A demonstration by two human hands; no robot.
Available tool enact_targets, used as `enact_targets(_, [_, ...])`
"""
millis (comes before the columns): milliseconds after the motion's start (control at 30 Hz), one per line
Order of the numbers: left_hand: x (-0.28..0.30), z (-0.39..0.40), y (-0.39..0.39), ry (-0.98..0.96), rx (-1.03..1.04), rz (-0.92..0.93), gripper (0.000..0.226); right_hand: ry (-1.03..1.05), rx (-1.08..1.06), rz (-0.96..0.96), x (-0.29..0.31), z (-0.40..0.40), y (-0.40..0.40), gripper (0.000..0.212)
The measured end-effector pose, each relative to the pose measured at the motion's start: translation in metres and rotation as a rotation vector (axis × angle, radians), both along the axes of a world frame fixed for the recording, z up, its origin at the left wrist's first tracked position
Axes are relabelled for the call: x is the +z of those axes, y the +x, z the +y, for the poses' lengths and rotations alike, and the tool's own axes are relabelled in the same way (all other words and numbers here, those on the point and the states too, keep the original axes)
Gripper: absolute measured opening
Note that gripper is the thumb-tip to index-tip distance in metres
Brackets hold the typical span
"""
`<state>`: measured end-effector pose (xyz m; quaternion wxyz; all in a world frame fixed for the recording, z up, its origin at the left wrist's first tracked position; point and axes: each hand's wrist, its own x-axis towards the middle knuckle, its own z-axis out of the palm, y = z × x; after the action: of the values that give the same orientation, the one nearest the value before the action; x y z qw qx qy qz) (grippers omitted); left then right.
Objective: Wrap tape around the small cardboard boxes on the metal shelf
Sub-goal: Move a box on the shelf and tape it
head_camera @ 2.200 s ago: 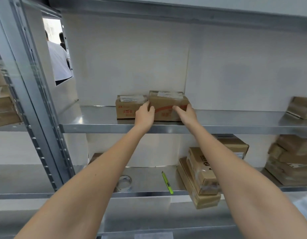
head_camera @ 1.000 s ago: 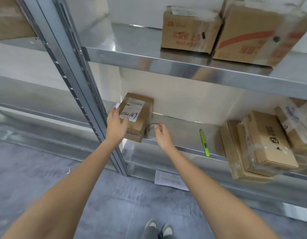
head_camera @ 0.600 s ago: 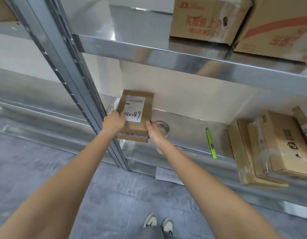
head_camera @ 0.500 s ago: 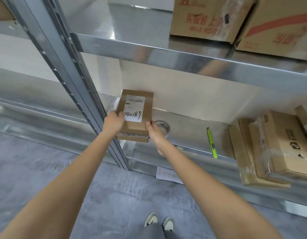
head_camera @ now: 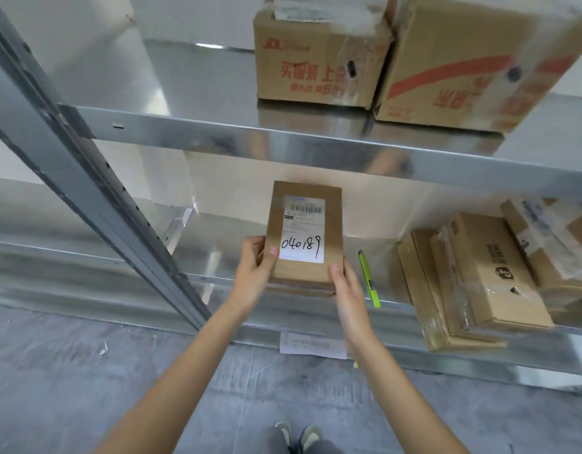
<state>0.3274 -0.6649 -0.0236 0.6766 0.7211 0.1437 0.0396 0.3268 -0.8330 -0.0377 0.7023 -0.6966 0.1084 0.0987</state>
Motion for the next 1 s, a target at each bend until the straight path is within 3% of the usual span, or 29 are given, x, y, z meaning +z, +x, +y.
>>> enact_targets(200, [-0.038, -0.064, 0.004, -0.066, -0.086, 0.093, 0.028, -0.058, -0.094, 0.121, -0.025, -0.055, -0.016, 0.037])
enact_targets(467, [-0.051, -0.067, 0.008, -0.075, -0.1, 0.142, 0.031, -0.032, -0.104, 0.166, -0.038, -0.059, -0.01, 0.041])
enact_targets(600, [-0.055, -0.064, 0.006, -0.124, -0.085, 0.164, 0.029, 0.068, -0.106, 0.291, -0.045, -0.056, -0.014, 0.062])
enact_targets(667, [-0.057, -0.061, 0.005, -0.17, -0.064, 0.188, 0.025, 0.059, -0.127, 0.255, -0.04, -0.053, -0.016, 0.058])
enact_targets(733, [-0.062, -0.058, 0.003, -0.26, -0.065, 0.248, 0.021, -0.064, -0.202, 0.16, -0.034, -0.051, -0.019, 0.07])
enact_targets(800, [-0.069, -0.058, -0.002, -0.333, -0.093, 0.315, 0.021, -0.332, -0.262, 0.049, -0.027, -0.048, -0.023, 0.087])
enact_targets(900, [-0.081, -0.063, -0.009, -0.252, -0.095, 0.387, 0.032, -0.833, -0.271, -0.203, -0.021, -0.038, -0.033, 0.094])
enact_targets(1000, [-0.075, -0.067, -0.008, -0.205, -0.008, 0.362, 0.038, -1.139, -0.201, -0.355, -0.025, -0.027, -0.037, 0.092])
